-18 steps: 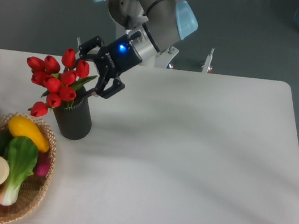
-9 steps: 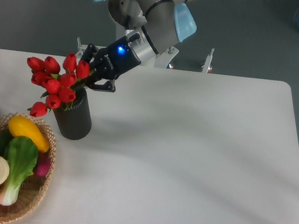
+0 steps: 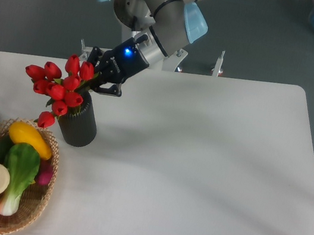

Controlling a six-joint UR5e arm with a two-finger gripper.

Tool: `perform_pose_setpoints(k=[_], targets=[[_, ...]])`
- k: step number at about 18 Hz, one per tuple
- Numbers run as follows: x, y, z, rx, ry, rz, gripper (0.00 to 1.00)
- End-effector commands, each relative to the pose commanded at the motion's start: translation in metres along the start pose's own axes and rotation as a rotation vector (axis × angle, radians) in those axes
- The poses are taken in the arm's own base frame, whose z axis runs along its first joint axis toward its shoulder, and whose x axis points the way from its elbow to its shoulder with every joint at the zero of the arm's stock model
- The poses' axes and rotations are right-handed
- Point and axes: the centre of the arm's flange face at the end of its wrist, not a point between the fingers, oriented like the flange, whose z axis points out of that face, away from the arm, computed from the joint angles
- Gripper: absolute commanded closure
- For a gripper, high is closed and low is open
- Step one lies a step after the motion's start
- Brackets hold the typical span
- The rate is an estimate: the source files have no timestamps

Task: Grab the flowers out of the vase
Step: 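Lift the gripped tulips straight up out of the black vase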

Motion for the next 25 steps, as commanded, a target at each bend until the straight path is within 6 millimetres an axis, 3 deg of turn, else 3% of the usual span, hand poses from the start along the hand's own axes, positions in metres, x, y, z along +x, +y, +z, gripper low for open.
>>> perform_pose_setpoints(k=[15, 25], targets=[[0.017, -0.030, -0.017, 0.054, -0.036, -0.080, 0.83], [0.017, -0.047, -0.035, 0.121, -0.067, -0.092, 0.85]])
